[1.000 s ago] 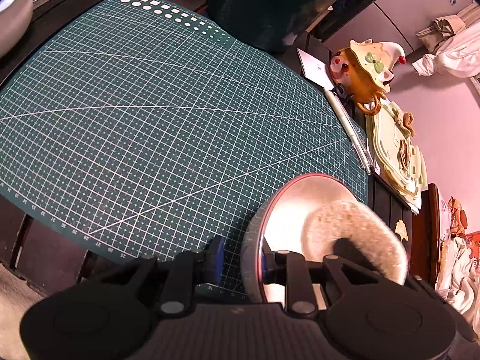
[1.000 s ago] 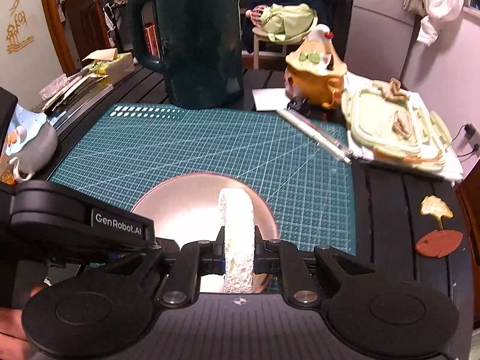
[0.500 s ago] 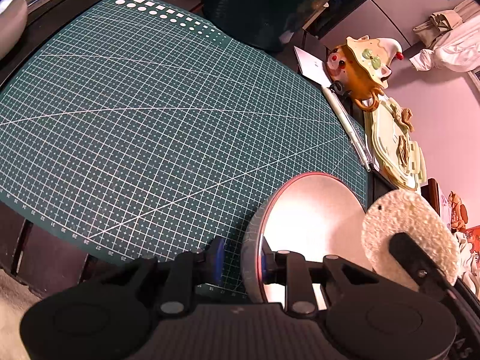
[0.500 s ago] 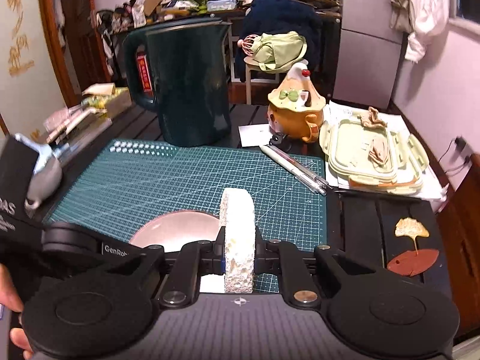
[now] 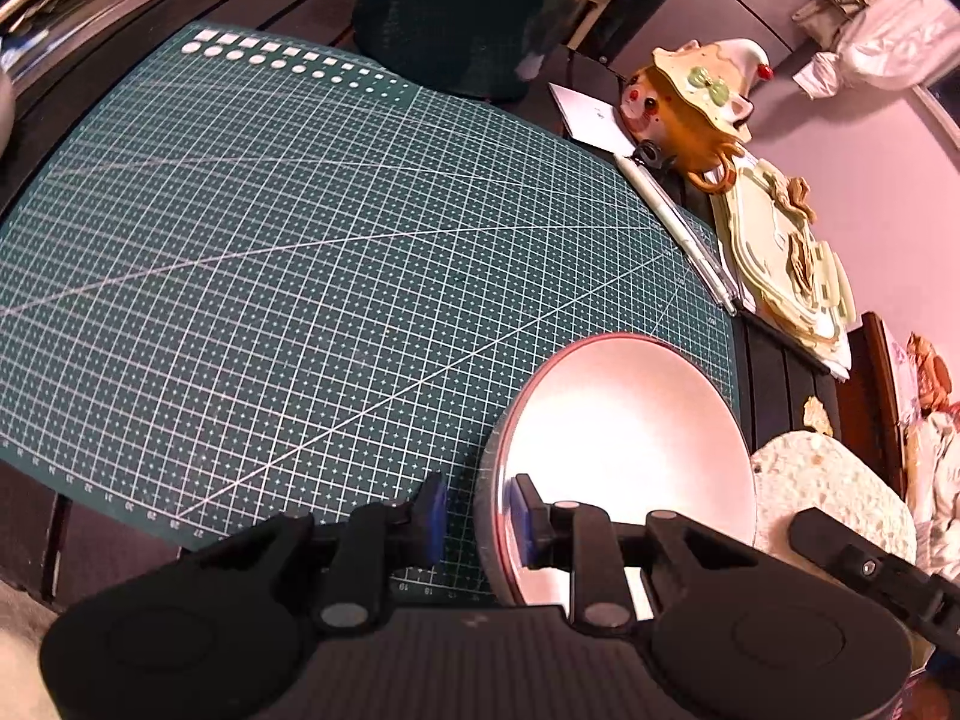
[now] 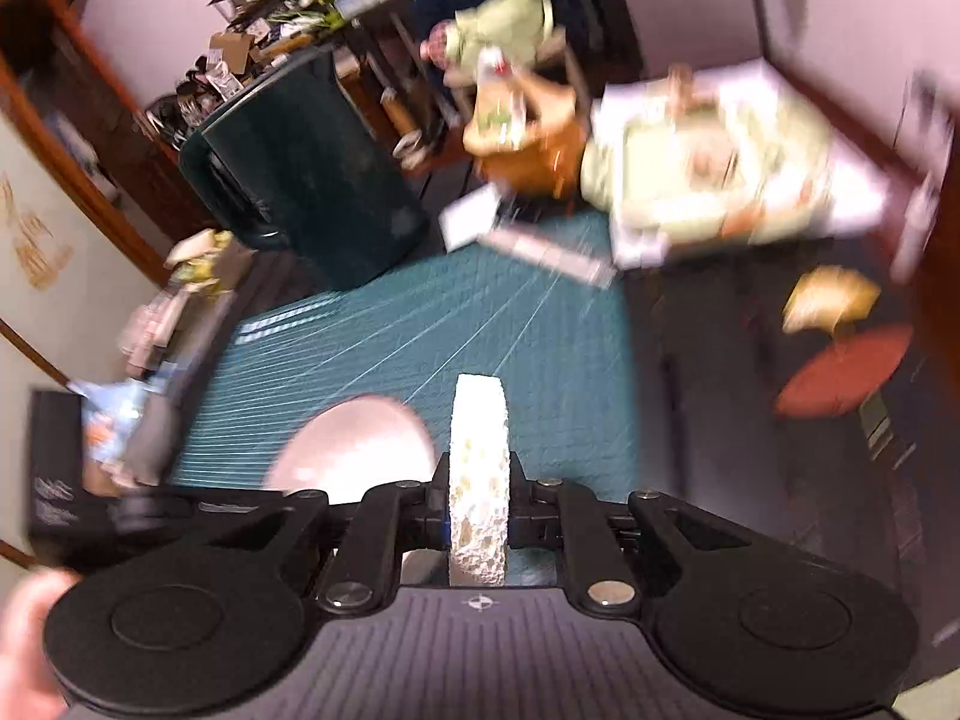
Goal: Clean bowl
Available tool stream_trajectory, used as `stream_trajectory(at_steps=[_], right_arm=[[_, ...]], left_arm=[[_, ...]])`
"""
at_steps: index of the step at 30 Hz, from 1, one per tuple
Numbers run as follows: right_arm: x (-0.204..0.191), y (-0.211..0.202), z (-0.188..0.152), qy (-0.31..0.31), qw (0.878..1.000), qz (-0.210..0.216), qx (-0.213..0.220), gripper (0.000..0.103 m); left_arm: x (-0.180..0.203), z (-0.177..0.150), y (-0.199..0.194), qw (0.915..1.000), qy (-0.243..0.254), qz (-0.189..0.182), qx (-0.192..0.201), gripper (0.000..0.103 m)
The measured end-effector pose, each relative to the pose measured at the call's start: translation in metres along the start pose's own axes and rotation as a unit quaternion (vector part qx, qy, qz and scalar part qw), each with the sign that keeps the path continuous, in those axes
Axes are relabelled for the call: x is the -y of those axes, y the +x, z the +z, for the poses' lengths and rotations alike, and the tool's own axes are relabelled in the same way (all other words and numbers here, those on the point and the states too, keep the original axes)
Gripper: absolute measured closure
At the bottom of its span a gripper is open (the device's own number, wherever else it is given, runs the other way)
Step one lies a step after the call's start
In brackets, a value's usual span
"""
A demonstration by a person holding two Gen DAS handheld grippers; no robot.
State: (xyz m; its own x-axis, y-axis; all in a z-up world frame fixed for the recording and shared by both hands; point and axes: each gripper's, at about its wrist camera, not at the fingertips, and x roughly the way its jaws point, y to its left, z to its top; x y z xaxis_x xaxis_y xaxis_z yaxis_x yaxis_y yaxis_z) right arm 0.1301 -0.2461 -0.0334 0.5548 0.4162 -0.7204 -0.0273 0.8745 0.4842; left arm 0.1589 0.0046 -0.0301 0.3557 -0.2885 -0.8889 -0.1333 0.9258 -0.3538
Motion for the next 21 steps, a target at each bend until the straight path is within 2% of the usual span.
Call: stream_trajectory(at_steps=[6,9,12,14,18,21], right_arm=[[0.011,0.006,0.003,0.047,0.998,0.032,-0.016,0.09],[0.022,0.018,0.001,0.08,0.995,0.036,-0.042,0.09],[0.04,0.034,-0.002,0.14,0.985,0.055,-0.079,0.09],[0.045,0.031,0.0,0.163,0.981,0.067,-0.078,0.09],[0.039,0.013,0.009,0.152,0.984,0.08,-0.04,0.09],[0.04,0.018,0.008,0.155,0.984,0.079,-0.047,0.09]], left_arm=[[0.005,-0.004,-0.001,0.9999,0.011,0.004,0.004,0.079],[0.006,-0.005,-0.002,0.9999,0.014,0.006,0.005,0.079],[0.007,-0.006,-0.002,0.9999,0.015,0.006,0.006,0.079],[0.008,-0.007,-0.002,0.9998,0.016,0.006,0.006,0.079],[0.009,-0.008,-0.002,0.9997,0.02,0.009,0.007,0.079],[0.01,-0.009,-0.002,0.9997,0.021,0.01,0.008,0.078]])
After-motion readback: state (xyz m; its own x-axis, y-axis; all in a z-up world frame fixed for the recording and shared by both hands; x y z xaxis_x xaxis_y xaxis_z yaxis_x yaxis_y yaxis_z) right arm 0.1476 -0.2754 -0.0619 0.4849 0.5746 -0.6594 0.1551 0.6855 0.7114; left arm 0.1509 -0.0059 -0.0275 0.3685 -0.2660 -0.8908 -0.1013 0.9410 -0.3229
